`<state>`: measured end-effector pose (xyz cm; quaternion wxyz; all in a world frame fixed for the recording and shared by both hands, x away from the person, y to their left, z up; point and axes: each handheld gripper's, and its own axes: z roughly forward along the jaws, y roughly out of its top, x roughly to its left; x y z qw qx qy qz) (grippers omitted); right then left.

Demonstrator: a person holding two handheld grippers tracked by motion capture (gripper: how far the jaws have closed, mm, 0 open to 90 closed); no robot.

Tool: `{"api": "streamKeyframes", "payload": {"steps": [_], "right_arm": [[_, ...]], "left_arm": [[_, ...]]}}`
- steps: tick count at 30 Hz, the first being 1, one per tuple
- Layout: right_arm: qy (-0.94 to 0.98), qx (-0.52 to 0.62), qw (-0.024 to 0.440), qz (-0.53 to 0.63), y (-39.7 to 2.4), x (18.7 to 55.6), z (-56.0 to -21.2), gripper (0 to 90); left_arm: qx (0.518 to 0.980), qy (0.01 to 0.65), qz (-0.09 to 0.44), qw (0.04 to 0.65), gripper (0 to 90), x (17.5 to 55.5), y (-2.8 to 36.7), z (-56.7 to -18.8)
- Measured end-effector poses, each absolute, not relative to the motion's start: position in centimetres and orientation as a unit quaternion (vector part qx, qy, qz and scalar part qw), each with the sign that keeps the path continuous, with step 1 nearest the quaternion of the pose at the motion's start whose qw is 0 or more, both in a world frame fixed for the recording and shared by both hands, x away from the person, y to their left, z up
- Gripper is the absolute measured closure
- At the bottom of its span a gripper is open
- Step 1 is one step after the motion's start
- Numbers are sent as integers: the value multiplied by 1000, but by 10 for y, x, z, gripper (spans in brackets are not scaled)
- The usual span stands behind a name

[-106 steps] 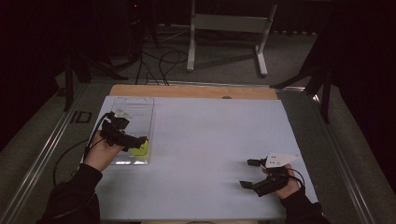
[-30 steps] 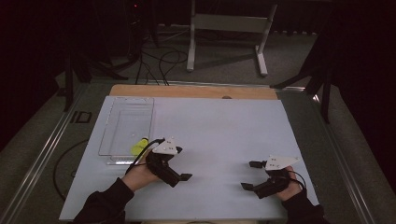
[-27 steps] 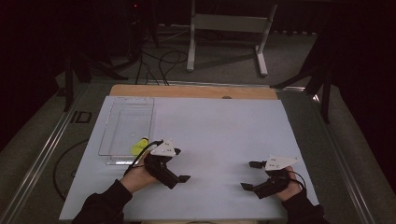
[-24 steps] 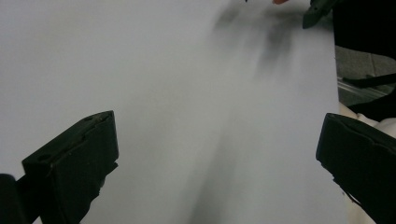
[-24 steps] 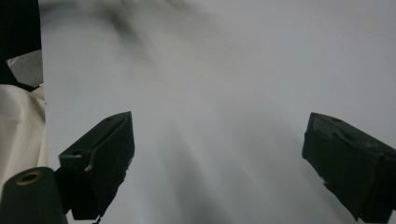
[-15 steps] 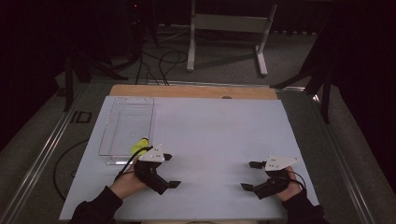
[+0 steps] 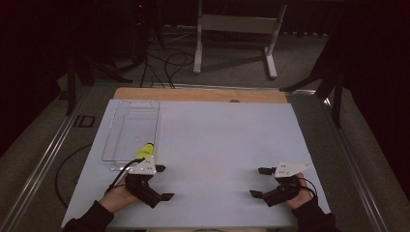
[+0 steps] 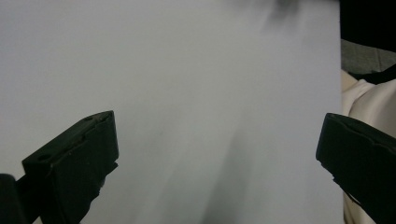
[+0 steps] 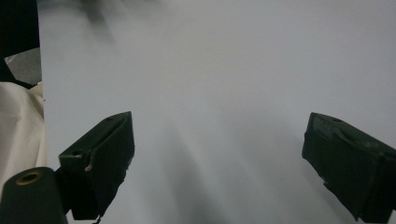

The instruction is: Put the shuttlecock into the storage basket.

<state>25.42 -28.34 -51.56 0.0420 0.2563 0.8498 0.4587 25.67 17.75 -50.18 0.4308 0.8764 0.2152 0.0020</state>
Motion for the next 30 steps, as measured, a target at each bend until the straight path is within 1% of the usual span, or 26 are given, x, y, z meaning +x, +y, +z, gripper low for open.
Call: {"api": "streamKeyframes", "payload": {"steps": [11, 17, 30], "right_arm": [[850, 258, 42, 457, -283, 253, -516, 95], [850, 260, 42, 457, -284, 253, -517, 95], [848, 265, 42, 457, -286, 252, -519, 95]], "left_arm": [[868, 246, 25, 429, 0, 250, 214, -507], [856, 271, 35, 439, 0, 247, 233, -510], [842, 315, 55, 434, 0, 242, 257, -519]]}}
